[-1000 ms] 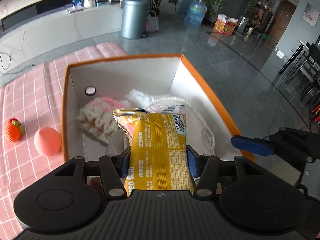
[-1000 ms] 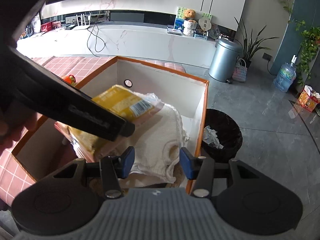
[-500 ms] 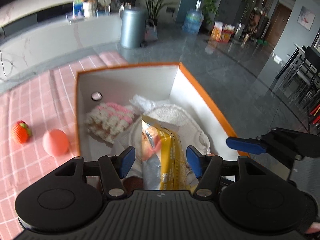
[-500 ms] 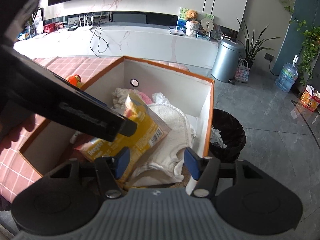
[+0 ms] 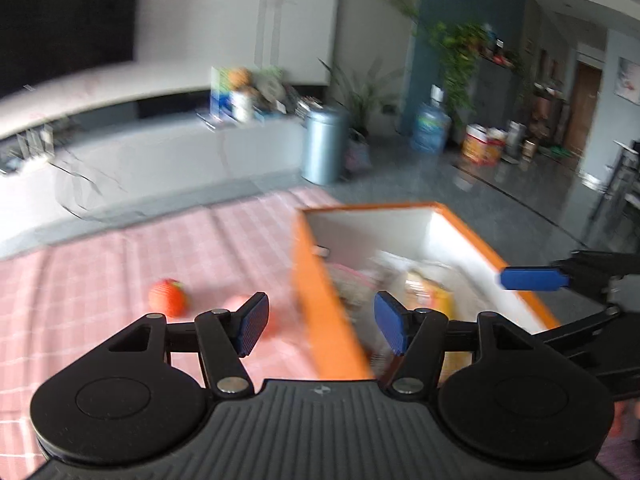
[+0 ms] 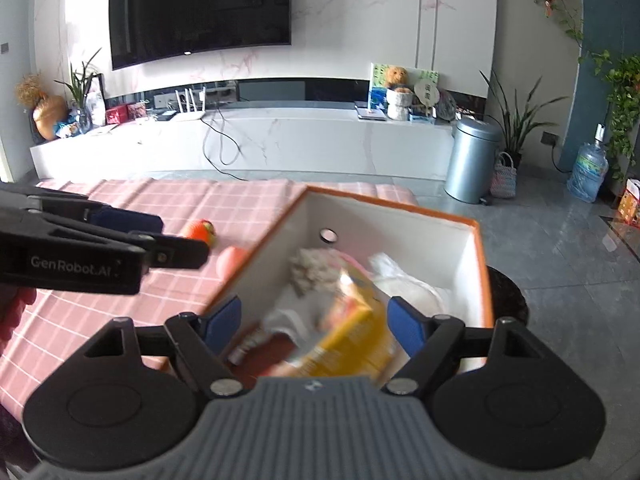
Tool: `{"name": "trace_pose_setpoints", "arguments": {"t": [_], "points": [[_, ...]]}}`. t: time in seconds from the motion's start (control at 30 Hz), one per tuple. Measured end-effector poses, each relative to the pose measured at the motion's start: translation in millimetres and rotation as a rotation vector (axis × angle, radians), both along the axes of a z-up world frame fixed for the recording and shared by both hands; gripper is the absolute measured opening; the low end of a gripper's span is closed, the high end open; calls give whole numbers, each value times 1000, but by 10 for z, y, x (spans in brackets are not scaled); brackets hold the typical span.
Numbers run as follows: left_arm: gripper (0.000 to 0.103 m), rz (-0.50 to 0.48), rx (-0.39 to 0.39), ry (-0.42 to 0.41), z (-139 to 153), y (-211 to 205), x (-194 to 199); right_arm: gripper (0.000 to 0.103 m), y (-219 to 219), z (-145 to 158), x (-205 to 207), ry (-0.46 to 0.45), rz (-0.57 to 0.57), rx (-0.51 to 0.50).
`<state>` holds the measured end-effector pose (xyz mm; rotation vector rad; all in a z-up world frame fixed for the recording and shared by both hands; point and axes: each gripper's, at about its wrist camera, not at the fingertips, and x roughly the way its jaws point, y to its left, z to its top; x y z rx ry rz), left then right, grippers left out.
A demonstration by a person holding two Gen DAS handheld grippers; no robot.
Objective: Organize soft objects
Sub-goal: 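Reach the left tool to the orange knitted fruit while the right tool reaches the pink ball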
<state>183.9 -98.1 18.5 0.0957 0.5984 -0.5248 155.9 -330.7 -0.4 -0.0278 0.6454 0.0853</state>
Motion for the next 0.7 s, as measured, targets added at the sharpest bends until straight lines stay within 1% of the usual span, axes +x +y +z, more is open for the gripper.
{"name": "trace_pose_setpoints", "arguments": {"t": [0.07,0.17,0.33,0.43,0.5,0.6,0.67,0.7], "points": [[71,38,7,-12,-21,141,33,79,143,24,57,-5,23,-25],[71,74,-6,2,-53,337,106,79,366,63,178,-12,78,-66],[71,111,2,27,-120,623,282,79,710,63,495,28,168,-111],[71,123,7,51,-196,819,401,78,918,13,722,69,235,-164],[71,120,24,66,-264,912,473,74,1025,-53,912,110,269,-193],[71,99,45,91,-365,979,635,70,1114,-197,1229,198,293,-205],[71,71,50,101,-443,1007,772,70,1173,-324,1449,252,311,-221],[71,59,53,110,-474,1006,846,67,1194,-380,1547,277,320,-223]]}}
